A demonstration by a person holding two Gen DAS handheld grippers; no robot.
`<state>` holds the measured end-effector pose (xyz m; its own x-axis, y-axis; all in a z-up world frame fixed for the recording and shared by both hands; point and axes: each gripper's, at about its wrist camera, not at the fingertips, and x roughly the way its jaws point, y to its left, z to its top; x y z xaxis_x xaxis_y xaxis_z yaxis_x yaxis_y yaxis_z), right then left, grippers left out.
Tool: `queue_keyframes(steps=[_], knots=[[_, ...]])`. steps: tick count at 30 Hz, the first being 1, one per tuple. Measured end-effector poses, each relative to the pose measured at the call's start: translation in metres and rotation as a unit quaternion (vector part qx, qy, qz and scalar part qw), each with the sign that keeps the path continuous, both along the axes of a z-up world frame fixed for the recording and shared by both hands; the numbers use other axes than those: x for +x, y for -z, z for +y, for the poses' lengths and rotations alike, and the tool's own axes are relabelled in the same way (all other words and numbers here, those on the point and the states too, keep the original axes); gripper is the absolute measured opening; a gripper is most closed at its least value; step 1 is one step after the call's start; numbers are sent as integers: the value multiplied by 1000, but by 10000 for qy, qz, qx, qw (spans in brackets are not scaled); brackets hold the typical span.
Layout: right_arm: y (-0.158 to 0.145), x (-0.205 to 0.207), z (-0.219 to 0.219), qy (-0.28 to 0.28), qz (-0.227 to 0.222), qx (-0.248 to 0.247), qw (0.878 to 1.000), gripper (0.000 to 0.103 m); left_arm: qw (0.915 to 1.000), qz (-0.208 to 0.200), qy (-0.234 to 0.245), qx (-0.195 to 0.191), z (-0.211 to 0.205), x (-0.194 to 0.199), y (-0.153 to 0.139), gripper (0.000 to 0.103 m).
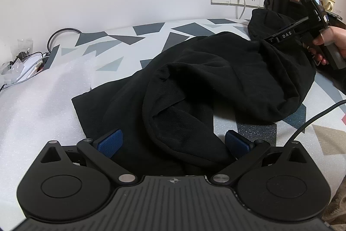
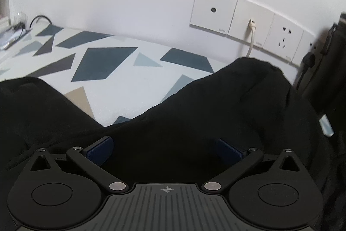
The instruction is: Fold clothes
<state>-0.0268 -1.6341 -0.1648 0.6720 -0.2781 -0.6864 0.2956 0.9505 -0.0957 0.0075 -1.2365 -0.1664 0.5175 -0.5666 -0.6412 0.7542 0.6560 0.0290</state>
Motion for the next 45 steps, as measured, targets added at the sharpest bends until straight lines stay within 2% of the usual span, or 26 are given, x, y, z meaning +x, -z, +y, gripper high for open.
queue_keyframes(steps=[6, 45], knots=[[9, -8, -19, -30, -300, 575, 9979, 102, 10000, 0, -18, -17, 0, 0, 0, 103], [11, -11, -16, 25, -440, 496, 9978, 102, 10000, 57, -11, -13, -4, 2, 0, 103]])
